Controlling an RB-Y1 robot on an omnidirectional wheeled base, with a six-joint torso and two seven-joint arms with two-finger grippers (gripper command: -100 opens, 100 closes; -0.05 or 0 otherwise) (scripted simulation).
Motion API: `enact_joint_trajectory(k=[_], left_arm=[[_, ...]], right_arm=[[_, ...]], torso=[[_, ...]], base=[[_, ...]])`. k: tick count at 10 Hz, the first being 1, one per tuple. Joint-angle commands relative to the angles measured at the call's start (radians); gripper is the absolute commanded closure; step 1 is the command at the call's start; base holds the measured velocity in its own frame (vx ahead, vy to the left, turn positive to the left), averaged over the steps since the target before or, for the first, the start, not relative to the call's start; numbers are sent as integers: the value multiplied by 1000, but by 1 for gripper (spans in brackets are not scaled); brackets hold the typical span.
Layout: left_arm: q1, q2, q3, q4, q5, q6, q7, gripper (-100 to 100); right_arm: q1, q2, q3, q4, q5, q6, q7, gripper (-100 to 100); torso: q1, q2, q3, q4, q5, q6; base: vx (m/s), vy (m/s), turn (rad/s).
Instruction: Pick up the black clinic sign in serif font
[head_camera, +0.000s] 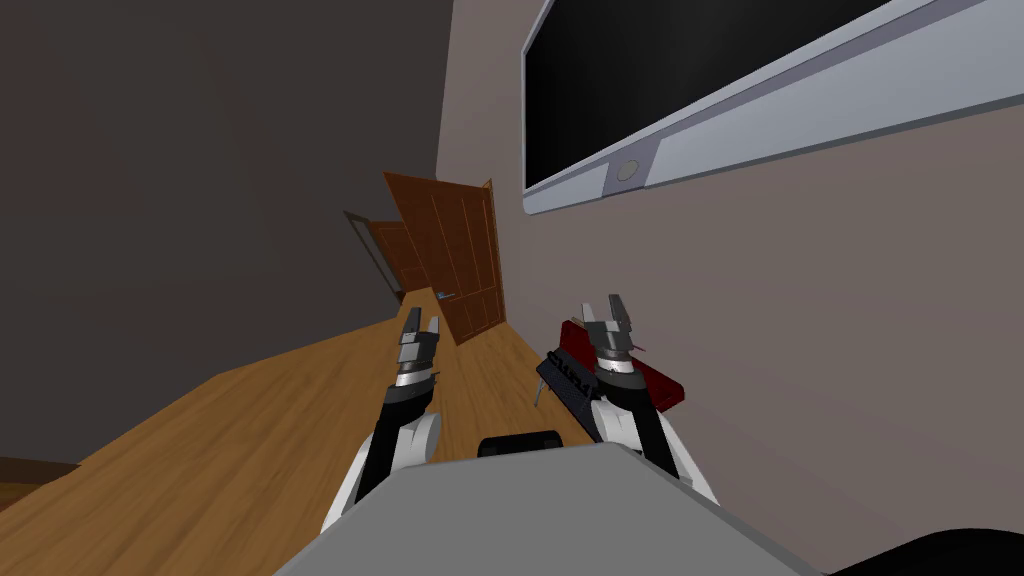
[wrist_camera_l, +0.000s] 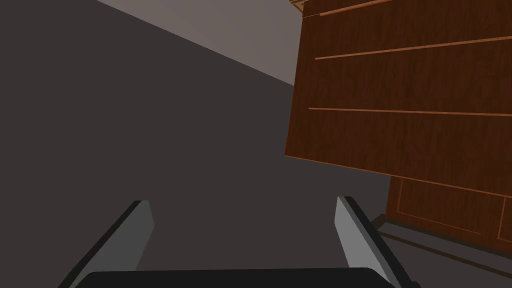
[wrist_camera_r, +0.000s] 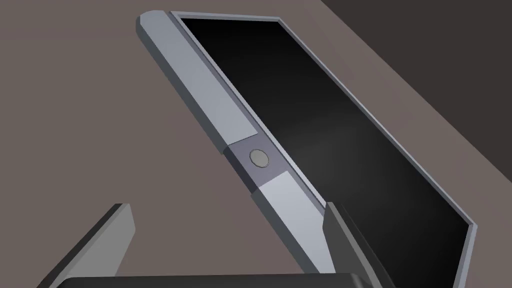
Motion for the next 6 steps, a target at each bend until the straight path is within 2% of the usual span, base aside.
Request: enact_joint_trajectory(k=[1,6], left_arm=[[0,0,0,0,0,0,0,0],[0,0,0,0,0,0,0,0]], right_arm=[[0,-45,3,11,7,-1,7,-100],[4,-198,23,94,59,-11,59,-100]], torso=[[0,0,0,0,0,0],[1,-3,-2,-1,0,0]], base=[[11,8,19],[45,21,32]])
